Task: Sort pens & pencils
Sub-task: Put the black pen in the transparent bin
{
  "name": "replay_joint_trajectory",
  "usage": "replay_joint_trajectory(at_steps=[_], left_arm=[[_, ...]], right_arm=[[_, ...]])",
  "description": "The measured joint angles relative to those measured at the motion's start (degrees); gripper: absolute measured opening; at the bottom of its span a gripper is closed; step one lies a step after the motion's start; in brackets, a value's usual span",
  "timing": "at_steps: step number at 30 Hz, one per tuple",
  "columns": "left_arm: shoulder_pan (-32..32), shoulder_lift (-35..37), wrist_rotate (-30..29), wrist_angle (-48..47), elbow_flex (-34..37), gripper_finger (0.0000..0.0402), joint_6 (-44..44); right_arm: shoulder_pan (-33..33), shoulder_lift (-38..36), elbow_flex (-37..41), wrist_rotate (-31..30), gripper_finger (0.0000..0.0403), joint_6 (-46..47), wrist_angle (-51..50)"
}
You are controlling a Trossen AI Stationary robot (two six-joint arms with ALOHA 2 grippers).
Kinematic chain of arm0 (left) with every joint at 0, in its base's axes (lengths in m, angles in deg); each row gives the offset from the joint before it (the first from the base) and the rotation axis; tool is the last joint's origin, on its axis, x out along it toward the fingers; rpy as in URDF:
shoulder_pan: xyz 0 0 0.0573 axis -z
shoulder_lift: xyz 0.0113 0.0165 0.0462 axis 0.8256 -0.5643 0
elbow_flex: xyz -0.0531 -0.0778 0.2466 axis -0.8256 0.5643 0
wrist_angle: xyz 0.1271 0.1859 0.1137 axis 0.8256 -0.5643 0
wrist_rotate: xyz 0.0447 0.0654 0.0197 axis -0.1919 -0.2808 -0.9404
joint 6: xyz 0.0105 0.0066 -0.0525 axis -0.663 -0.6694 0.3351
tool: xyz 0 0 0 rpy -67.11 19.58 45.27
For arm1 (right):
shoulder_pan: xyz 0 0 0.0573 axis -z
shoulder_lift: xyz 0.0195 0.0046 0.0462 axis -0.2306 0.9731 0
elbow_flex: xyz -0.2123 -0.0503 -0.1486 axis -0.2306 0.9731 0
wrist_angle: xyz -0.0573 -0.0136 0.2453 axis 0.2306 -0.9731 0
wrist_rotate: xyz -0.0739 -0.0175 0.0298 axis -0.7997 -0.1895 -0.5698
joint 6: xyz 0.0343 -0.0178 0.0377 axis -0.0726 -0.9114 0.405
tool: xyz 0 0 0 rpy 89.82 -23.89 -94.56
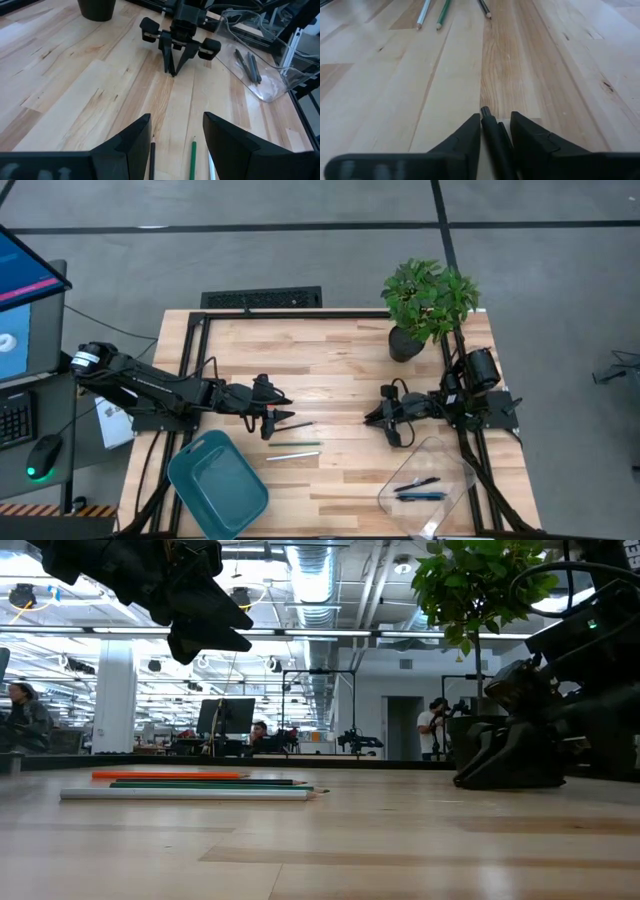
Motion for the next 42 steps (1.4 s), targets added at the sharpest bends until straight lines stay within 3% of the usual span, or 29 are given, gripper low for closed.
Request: replay_joint_trajectory(at_steps=[16, 42], left_arm=[[0.0, 0.0, 0.0, 0.0, 0.0, 0.0171, 0.0], [0.0, 0.0, 0.0, -0.4, 0.0, 0.0171, 0.0]], right_arm=[[0.0, 0.0, 0.0, 0.0, 0.0089, 0.4, 0.1], [0.1, 0.2, 0.0, 0.1, 0.0088, 1.5, 1.5]])
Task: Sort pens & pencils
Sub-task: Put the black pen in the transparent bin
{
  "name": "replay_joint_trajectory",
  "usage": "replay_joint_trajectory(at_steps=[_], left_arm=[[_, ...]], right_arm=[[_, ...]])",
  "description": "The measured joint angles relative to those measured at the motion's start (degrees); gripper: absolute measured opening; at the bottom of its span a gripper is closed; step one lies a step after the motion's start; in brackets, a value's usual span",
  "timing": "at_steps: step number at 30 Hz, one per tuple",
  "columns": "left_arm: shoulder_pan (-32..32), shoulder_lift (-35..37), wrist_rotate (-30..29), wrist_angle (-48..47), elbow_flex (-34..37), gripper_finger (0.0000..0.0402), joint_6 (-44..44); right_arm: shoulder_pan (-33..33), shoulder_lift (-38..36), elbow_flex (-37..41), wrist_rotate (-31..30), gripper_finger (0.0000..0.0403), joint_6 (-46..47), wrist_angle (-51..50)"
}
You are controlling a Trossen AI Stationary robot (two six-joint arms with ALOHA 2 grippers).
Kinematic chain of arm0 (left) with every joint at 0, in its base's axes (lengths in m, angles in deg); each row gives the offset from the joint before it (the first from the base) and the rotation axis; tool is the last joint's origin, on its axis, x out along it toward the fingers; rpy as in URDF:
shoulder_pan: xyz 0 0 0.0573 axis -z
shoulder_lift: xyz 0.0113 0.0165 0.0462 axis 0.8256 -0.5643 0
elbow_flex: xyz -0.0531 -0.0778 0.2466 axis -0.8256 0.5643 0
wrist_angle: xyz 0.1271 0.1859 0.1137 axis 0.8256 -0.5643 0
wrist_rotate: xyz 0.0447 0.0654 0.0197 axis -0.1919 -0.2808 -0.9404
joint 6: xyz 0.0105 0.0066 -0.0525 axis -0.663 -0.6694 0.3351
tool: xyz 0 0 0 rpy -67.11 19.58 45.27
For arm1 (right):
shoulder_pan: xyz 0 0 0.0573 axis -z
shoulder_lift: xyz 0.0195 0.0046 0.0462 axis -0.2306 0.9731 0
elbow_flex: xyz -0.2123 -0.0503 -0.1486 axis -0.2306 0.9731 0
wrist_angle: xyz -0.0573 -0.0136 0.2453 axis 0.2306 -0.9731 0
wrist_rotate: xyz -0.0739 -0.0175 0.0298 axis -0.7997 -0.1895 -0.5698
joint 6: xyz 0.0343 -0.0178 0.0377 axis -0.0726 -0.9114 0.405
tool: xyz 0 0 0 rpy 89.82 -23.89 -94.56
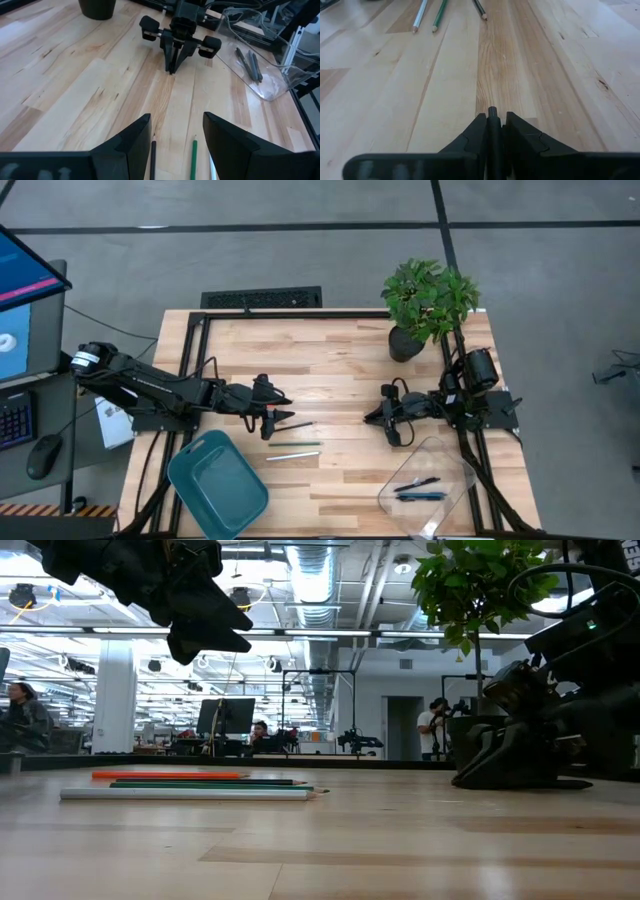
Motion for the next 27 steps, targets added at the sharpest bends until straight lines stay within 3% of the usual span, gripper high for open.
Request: replay_joint_trajectory(at_steps=[27], left_arm=[[0.0, 0.0, 0.0, -0.1, 0.0, 0.0171, 0.0]], right_arm=[[-0.2, 0.1, 0.0, 1.6, 0.0087, 2.0, 3.2]])
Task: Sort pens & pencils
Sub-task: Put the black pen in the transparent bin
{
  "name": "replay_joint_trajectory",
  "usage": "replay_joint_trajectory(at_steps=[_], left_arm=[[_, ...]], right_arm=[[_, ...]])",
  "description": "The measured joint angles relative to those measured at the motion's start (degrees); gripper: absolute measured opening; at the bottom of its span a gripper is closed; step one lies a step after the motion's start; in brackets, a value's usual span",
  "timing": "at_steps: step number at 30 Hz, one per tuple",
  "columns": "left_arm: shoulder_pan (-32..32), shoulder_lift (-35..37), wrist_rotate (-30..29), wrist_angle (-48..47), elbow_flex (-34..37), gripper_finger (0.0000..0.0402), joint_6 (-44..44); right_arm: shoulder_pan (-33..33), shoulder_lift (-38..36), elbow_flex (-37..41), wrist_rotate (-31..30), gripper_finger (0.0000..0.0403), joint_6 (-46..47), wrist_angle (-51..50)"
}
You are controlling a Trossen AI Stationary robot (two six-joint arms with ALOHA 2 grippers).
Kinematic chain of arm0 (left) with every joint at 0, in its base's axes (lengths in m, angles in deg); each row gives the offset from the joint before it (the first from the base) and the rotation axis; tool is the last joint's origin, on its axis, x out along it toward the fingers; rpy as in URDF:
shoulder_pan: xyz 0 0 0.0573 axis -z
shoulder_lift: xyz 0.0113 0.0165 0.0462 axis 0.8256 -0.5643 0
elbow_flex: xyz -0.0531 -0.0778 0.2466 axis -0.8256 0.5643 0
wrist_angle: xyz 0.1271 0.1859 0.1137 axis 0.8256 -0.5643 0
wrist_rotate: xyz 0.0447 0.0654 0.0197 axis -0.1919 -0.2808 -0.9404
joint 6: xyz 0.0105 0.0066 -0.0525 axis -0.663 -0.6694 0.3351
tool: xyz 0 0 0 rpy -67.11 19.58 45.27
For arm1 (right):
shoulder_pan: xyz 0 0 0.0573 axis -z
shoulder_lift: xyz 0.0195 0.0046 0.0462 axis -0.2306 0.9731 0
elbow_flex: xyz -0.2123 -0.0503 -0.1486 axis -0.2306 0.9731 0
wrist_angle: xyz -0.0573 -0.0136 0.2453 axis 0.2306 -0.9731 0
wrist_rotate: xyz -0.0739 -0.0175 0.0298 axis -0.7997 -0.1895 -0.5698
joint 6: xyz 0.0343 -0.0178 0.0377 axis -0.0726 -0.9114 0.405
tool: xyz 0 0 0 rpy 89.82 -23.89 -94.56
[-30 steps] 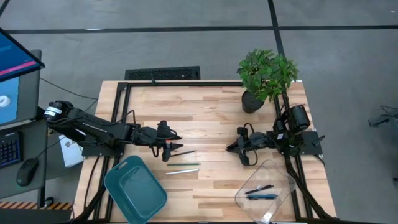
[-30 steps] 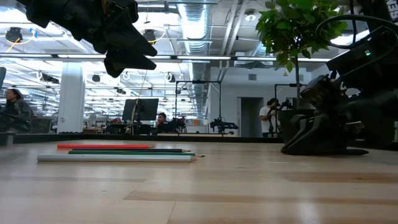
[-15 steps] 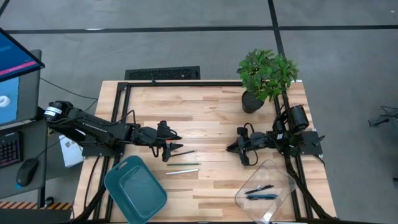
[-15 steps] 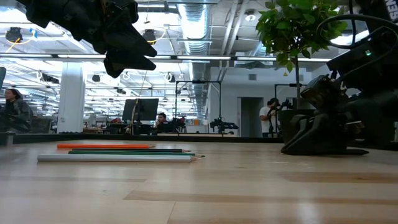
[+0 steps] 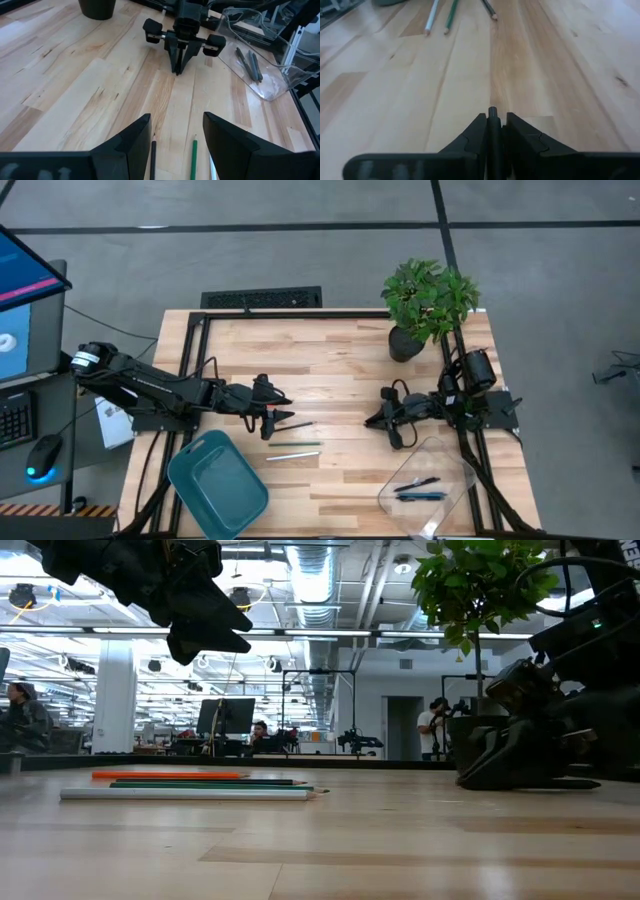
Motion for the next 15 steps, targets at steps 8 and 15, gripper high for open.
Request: replay_joint_trajectory(at_steps=[8, 15], left_arm=[[0.0, 0.0, 0.0, 0.1, 0.0, 0.0171, -0.9], [0.0, 0.0, 0.0, 0.4, 0.0, 0.0171, -0.9]], right_arm=[[0.0, 0.0, 0.0, -0.5, 0.0087, 1.0, 2.5], [0.1, -0.1, 0.0, -0.7, 0.0087, 1.0, 6.0]])
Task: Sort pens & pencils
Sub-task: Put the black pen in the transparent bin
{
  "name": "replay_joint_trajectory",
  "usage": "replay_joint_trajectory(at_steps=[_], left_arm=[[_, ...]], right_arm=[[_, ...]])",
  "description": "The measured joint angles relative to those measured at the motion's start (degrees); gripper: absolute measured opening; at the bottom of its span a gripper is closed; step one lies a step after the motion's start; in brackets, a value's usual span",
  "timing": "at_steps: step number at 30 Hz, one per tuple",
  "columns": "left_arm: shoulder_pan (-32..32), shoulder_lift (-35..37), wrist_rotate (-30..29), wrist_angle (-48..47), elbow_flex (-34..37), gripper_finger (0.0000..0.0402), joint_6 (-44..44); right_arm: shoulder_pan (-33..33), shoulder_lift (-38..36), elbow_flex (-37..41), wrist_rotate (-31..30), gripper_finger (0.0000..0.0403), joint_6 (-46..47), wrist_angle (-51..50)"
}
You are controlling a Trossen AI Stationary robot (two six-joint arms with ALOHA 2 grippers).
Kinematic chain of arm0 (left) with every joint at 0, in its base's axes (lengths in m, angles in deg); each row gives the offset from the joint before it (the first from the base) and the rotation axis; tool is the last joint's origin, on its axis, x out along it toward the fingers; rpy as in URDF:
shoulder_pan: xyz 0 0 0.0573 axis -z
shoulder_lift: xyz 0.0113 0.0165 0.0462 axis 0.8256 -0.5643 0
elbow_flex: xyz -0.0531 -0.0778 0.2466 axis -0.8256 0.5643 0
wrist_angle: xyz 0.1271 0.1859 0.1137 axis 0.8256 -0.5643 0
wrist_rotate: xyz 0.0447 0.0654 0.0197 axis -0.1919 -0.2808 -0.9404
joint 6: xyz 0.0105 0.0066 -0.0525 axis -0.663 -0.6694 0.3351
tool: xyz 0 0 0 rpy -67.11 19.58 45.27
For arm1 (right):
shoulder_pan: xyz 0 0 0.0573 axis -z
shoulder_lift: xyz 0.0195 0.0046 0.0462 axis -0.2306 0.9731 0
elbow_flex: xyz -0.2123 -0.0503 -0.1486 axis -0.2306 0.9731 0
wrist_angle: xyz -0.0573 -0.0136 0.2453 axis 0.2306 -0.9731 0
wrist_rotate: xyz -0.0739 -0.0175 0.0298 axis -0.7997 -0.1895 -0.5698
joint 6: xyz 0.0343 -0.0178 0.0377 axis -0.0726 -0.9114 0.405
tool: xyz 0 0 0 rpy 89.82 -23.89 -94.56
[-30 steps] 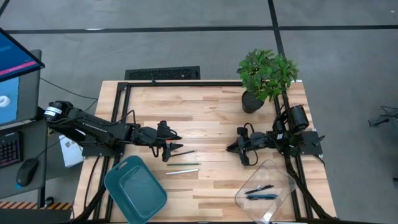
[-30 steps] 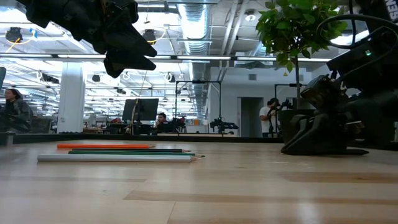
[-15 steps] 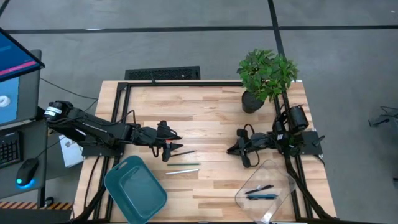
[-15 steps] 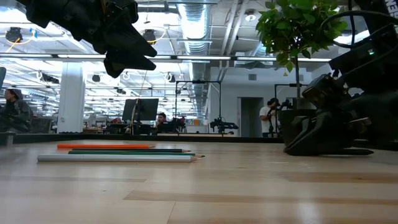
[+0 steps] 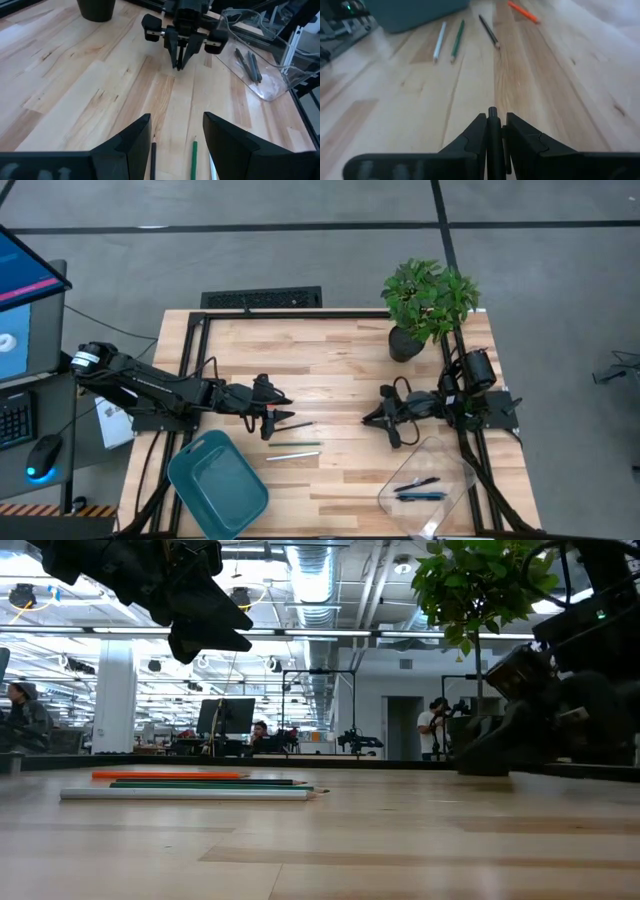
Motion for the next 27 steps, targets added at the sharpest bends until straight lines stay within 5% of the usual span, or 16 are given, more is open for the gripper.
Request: replay_joint_trajectory(at_steps=[16, 27], left_arm=[[0.0, 0.0, 0.0, 0.2, 0.0, 0.0171, 1.0], [0.0, 0.0, 0.0, 0.3, 0.0, 0.0171, 1.0]], right_arm=[[-1.2, -9.6, -0.2, 1.1, 0.0086, 1.3, -0.9], [-1.2, -23.5, -7.0, 1.1, 0.0086, -2.0, -19.7]])
